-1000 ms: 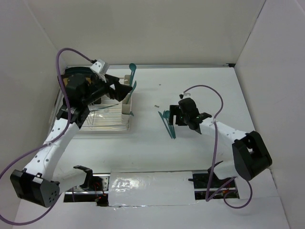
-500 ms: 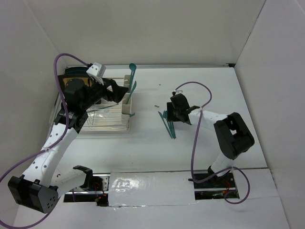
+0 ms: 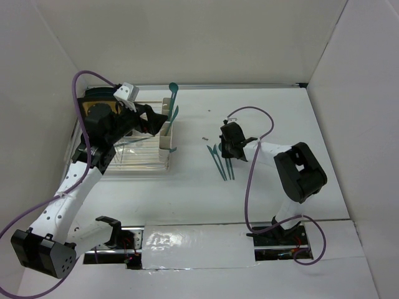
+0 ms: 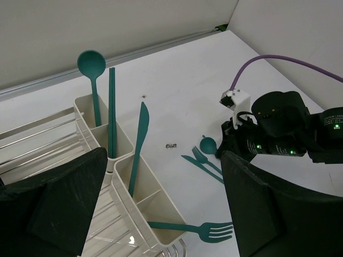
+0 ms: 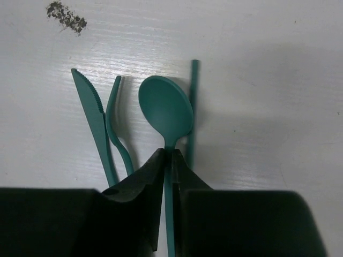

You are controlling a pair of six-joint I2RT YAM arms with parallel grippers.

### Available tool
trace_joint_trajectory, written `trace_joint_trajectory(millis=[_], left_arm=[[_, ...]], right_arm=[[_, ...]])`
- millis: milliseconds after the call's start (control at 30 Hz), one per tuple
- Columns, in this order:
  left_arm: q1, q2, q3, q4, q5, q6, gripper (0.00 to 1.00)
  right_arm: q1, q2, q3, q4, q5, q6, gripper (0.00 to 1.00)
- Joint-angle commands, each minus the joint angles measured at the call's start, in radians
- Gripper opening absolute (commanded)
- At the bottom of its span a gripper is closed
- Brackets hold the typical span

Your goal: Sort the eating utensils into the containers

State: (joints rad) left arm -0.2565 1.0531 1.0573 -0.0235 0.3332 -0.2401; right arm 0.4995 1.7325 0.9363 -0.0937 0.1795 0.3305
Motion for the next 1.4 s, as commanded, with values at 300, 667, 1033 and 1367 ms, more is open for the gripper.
trace_joint_trajectory(millis=[300, 667, 1033, 1367], left_arm=[[0.005, -0.011, -0.01, 0.046, -0.003, -0.001, 1.0], [0.003, -0.015, -0.014, 0.054, -0.005, 0.004, 1.0], [0.003, 0.022, 0.035, 0.027, 0.061, -0.018, 1.0], [-0.003, 0.177, 0.252, -0.154, 0.287, -0.076, 0.98]], right_arm=[[-0.003, -0.054, 0.002, 0.003, -0.014, -0.013, 0.24], [-0.003, 0.036, 0.002, -0.006, -0.014, -0.018, 0.22], [-0.021, -0.116, -0.033, 0.024, -0.162, -0.031, 0.0], [-0.076, -0.485, -0.057, 0.143, -0.453, 0.012, 0.0]])
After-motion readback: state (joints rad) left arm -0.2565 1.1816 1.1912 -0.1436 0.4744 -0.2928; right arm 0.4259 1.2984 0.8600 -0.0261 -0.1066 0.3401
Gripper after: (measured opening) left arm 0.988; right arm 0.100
